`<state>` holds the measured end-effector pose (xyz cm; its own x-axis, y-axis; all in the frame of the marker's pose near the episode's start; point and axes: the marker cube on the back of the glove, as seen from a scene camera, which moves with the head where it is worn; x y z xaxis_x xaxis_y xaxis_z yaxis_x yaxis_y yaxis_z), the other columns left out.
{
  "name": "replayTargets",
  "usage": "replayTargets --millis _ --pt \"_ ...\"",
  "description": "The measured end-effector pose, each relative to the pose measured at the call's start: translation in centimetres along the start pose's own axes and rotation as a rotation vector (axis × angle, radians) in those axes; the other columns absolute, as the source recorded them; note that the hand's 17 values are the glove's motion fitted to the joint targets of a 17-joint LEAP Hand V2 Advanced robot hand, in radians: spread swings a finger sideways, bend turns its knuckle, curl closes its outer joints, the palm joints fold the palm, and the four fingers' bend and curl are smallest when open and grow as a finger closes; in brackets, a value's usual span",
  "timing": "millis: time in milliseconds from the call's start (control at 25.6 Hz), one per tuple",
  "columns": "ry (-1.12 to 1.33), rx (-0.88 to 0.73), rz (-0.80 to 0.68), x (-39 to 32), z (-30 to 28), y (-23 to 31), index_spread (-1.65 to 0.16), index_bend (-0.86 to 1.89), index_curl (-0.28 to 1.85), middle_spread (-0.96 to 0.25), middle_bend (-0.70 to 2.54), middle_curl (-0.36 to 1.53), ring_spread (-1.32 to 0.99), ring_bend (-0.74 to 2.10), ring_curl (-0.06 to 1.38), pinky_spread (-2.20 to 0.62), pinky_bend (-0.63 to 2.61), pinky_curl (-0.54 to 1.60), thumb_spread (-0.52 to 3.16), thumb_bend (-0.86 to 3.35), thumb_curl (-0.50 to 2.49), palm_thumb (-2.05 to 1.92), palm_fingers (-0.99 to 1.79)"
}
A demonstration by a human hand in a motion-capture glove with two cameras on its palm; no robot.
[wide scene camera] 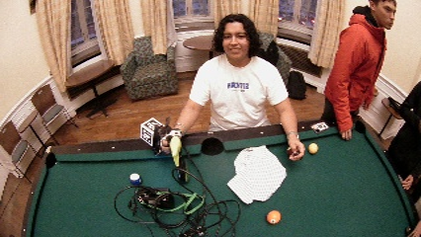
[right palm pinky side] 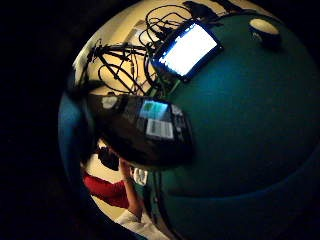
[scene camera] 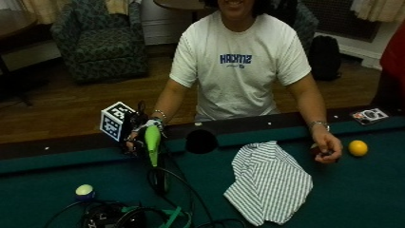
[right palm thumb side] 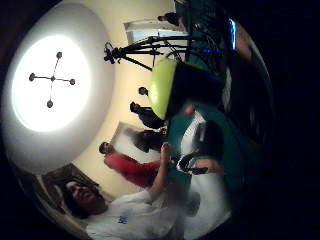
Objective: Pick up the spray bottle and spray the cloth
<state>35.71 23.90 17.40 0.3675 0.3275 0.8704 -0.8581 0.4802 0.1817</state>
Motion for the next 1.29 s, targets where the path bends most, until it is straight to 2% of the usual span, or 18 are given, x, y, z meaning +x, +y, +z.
replayTargets --millis 117,234,351,624,702,780,897,1014,1287 --pt "0.049 -0.029 0.001 -0.3 1.1 -0.3 -0.32 0.14 0.43 -0.23 0.56 0.56 -0.23 0.82 0.58 -0.21 0.70 0.58 0.68 -0.06 0.54 0.88 0.76" --pt "0.052 -0.046 -0.003 -0.8 2.1 -1.3 -0.35 0.10 0.40 -0.22 0.52 0.54 -0.22 0.73 0.55 -0.14 0.61 0.55 0.73 -0.07 0.51 0.81 0.50" --pt "0.016 -0.054 0.002 -1.1 3.0 -2.9 -0.37 0.09 0.35 -0.21 0.49 0.52 -0.21 0.68 0.52 -0.10 0.55 0.51 0.76 -0.06 0.48 0.77 0.48" --pt "-0.055 -0.159 0.066 -0.5 5.3 -6.0 -0.36 0.05 0.27 -0.18 0.39 0.46 -0.21 0.74 0.45 -0.03 0.48 0.41 0.82 -0.06 0.44 0.68 0.65" --pt "-0.067 -0.173 0.082 -1.1 5.9 -6.8 -0.33 0.05 0.25 -0.16 0.38 0.45 -0.20 0.79 0.45 -0.05 0.47 0.39 0.84 -0.06 0.42 0.64 0.80" --pt "-0.088 -0.176 0.080 -1.9 6.3 -7.3 -0.31 0.18 0.28 -0.17 0.54 0.48 -0.20 0.73 0.42 -0.06 0.33 0.34 0.89 -0.06 0.41 0.60 1.08" --pt "-0.157 -0.187 0.018 -2.7 5.5 -6.4 -0.29 0.31 0.35 -0.17 0.64 0.52 -0.18 0.67 0.42 -0.08 0.23 0.33 0.92 0.00 0.43 0.67 1.27" --pt "-0.217 -0.170 -0.085 -6.4 4.1 -5.4 -0.29 0.23 0.36 -0.16 0.63 0.53 -0.19 0.72 0.45 -0.20 0.42 0.39 0.81 0.07 0.49 0.84 1.39" --pt "-0.193 -0.260 -0.296 -19.0 0.9 -3.0 -0.28 0.34 0.44 -0.17 0.68 0.56 -0.20 0.73 0.47 -0.28 0.42 0.40 0.63 0.02 0.57 0.88 1.43"
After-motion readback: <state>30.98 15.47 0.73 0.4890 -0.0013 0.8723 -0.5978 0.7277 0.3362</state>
